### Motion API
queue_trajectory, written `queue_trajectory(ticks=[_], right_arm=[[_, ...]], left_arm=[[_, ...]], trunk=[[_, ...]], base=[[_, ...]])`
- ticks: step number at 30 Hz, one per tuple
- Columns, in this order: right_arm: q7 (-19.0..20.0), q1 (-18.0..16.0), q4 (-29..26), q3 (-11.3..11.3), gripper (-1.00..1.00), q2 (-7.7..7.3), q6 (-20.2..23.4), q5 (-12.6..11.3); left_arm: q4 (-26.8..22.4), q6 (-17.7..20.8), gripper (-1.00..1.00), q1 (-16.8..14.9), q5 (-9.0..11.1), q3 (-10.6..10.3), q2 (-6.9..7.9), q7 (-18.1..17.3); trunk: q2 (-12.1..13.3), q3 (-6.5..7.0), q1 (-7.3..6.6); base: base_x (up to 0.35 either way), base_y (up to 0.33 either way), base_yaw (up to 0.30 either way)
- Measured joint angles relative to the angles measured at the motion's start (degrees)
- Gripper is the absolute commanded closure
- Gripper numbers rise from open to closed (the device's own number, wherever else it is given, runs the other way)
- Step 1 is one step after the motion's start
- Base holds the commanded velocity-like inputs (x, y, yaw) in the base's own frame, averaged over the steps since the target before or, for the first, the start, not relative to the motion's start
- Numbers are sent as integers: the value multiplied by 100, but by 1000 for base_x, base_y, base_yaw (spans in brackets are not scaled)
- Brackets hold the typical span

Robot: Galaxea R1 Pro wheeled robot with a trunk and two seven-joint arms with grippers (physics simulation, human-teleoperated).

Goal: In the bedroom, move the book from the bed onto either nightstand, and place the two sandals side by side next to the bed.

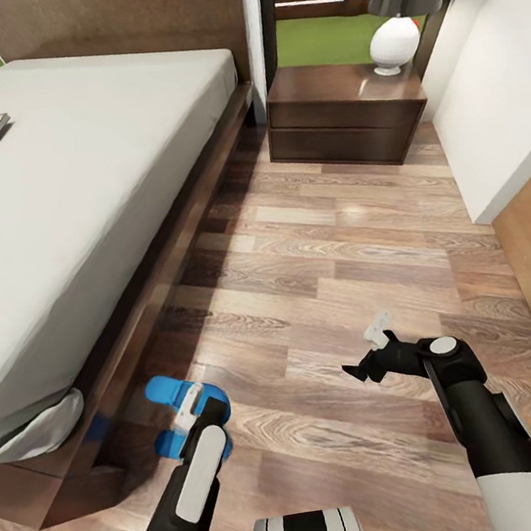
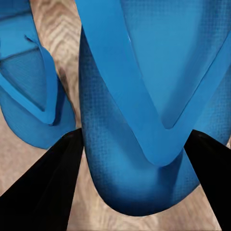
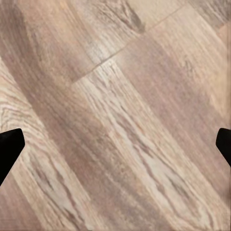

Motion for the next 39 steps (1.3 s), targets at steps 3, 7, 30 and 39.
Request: queue_trajectory(ticks=[3, 7, 30, 39], right_arm=[[0, 8, -16, 3, -100, 6, -2, 5], [0, 19, -34, 4, -100, 9, -2, 20], [-1, 162, -231, 13, -100, 24, 0, 55], [5, 165, -231, 9, -100, 19, 0, 9]], left_arm=[[4, -14, 100, -4, 7, 9, 3, -22], [40, -25, 100, -7, 273, 13, 11, -173], [1268, -568, 100, -254, 1619, 323, 61, -1294], [1274, -567, 100, -241, 1581, 316, 181, -1312]], trunk=[[0, 0, 0], [0, 0, 0], [0, 0, 3], [0, -17, 3]], base=[[309, 0, 0], [299, 0, 0], [26, 0, 0], [0, 0, 0]])
